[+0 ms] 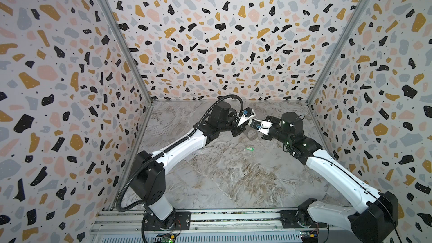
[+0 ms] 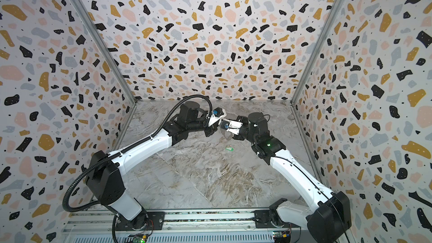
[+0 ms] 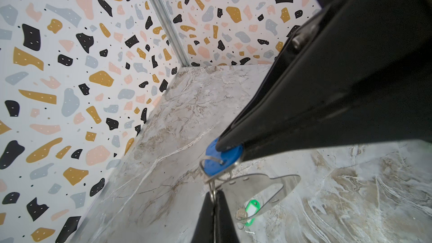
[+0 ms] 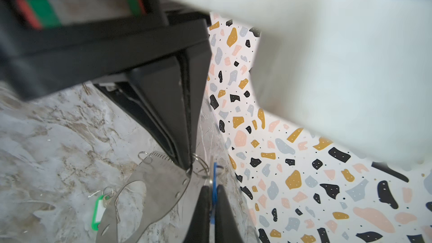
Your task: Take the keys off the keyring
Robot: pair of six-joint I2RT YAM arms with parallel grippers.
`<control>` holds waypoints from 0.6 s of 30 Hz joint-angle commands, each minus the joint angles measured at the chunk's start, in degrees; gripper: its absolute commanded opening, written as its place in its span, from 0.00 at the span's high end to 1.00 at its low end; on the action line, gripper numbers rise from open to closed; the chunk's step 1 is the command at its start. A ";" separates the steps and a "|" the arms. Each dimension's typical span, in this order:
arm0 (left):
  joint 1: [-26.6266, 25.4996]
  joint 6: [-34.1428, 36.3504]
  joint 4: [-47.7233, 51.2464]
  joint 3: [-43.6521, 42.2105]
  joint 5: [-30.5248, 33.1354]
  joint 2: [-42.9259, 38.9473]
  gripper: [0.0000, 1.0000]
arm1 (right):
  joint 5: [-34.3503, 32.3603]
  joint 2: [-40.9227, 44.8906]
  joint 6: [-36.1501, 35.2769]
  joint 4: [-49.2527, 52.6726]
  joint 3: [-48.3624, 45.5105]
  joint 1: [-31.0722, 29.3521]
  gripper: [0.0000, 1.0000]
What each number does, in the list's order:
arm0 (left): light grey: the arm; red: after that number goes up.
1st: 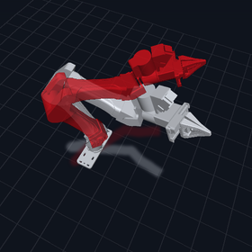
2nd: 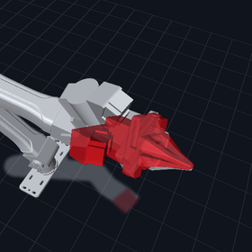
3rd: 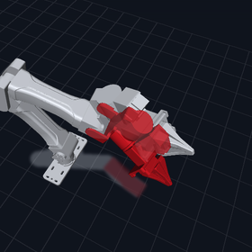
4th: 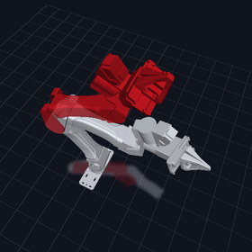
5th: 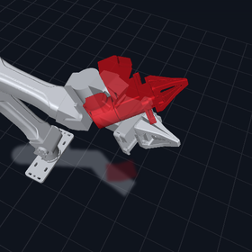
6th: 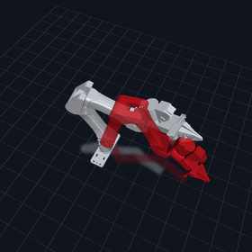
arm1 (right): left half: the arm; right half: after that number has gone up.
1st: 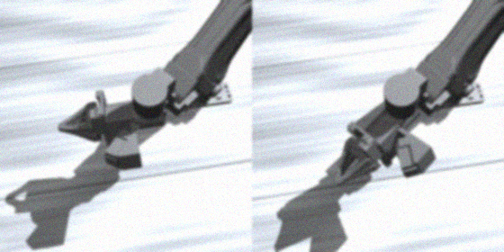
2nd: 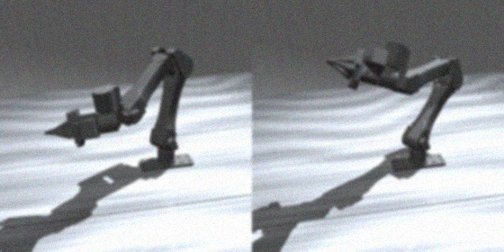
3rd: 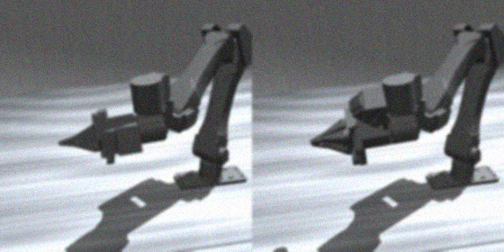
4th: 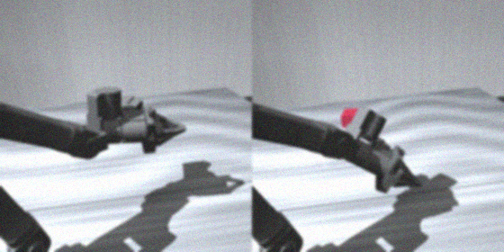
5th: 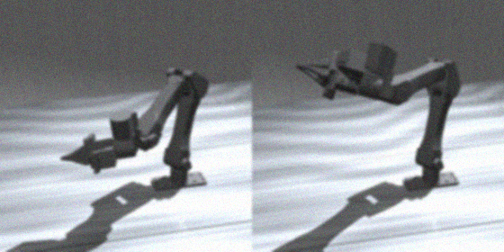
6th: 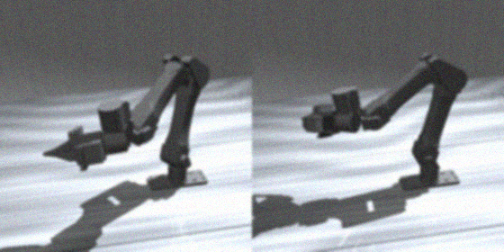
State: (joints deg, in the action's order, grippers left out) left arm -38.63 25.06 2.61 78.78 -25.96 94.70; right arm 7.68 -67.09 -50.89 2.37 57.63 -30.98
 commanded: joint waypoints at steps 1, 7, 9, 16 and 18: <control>0.79 -2.53 2.00 1.28 -3.55 1.19 1.00 | -4.24 0.72 -6.35 -1.79 4.54 -1.94 1.00; 0.93 -2.61 5.13 3.67 -6.09 3.16 1.00 | -8.97 -0.57 -12.13 -0.76 5.77 -5.24 1.00; 0.93 -2.78 5.85 4.21 -6.62 3.56 1.00 | -9.31 -0.86 -13.26 0.16 6.62 -6.07 1.00; 1.08 -3.27 7.29 5.62 -7.58 3.66 1.00 | -14.68 -2.80 -20.12 3.22 8.29 -9.51 1.00; 1.27 -3.26 7.64 5.77 -7.55 3.65 1.00 | -14.92 -3.11 -20.16 3.65 8.88 -9.73 1.00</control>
State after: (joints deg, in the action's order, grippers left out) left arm -37.06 22.39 9.04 83.18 -31.35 97.43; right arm -7.81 -70.46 -68.64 8.19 62.74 -39.24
